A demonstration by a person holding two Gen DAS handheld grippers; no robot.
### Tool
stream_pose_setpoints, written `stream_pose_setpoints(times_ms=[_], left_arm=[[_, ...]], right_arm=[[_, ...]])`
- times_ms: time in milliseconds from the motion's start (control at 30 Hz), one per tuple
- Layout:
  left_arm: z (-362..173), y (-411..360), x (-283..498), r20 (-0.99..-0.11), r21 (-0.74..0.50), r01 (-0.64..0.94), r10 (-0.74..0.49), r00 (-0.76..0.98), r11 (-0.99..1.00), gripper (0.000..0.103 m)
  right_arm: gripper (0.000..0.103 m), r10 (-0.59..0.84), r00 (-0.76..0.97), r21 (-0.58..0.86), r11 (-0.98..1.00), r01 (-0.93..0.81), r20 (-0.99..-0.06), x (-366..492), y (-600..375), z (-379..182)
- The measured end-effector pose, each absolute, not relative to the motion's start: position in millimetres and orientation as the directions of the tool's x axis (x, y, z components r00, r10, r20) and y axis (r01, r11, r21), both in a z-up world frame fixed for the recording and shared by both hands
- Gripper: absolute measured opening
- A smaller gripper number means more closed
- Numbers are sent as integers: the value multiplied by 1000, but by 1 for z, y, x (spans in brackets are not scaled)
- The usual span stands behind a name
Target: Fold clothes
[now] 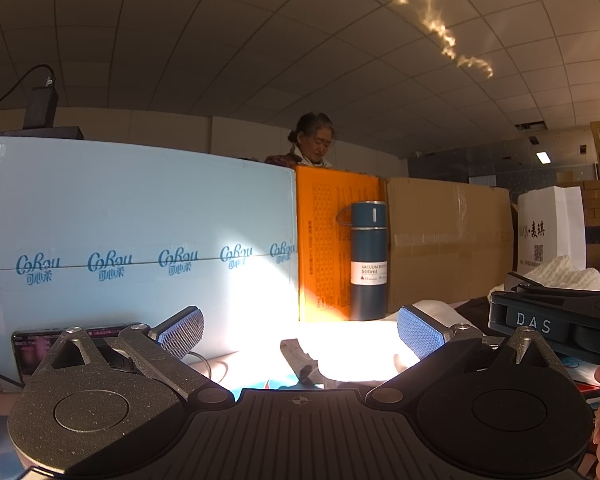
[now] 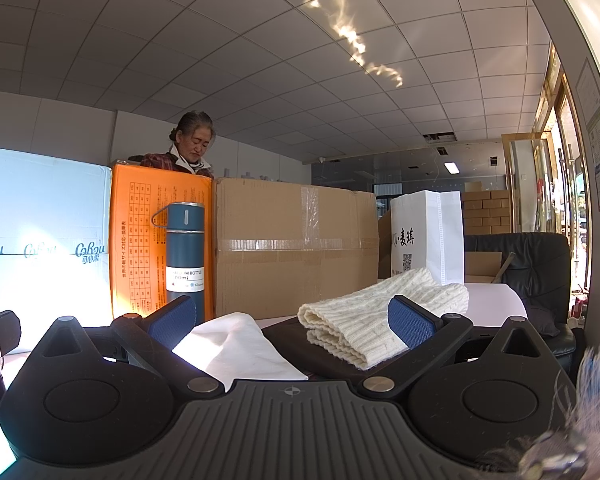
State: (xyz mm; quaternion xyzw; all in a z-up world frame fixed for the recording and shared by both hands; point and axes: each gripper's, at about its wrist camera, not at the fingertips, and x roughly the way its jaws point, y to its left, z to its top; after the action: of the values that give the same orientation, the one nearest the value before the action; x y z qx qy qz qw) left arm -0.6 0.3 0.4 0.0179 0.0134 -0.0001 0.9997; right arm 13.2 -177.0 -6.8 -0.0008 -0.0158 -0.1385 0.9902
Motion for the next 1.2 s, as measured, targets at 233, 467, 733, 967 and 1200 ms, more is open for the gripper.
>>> stream_pose_setpoints(times_ms=[233,467,733,967,1200], left_arm=[[2,1,-1,-22,36,1,0,1000,999,103],[0,-1,1,-23,36,1,0,1000,999,103],[0,1,0,-22,35,1,0,1000,999,103],[1,1,0,-20,33,1,-1,1000,999,103],[1,0,-1,-12,34,8,-8,1000,999,103]], right_arm=[[103,-274,961,2,962,274,32,13,-177,-7],[103,-274,961,2,962,274,33,13,-177,-7],[103,-274,961,2,962,274,33,14,-177,-7],[103,-270,962,6,963,270,25,13,-178,-6],[103,-268,963,18,963,268,21,18,-180,-8]])
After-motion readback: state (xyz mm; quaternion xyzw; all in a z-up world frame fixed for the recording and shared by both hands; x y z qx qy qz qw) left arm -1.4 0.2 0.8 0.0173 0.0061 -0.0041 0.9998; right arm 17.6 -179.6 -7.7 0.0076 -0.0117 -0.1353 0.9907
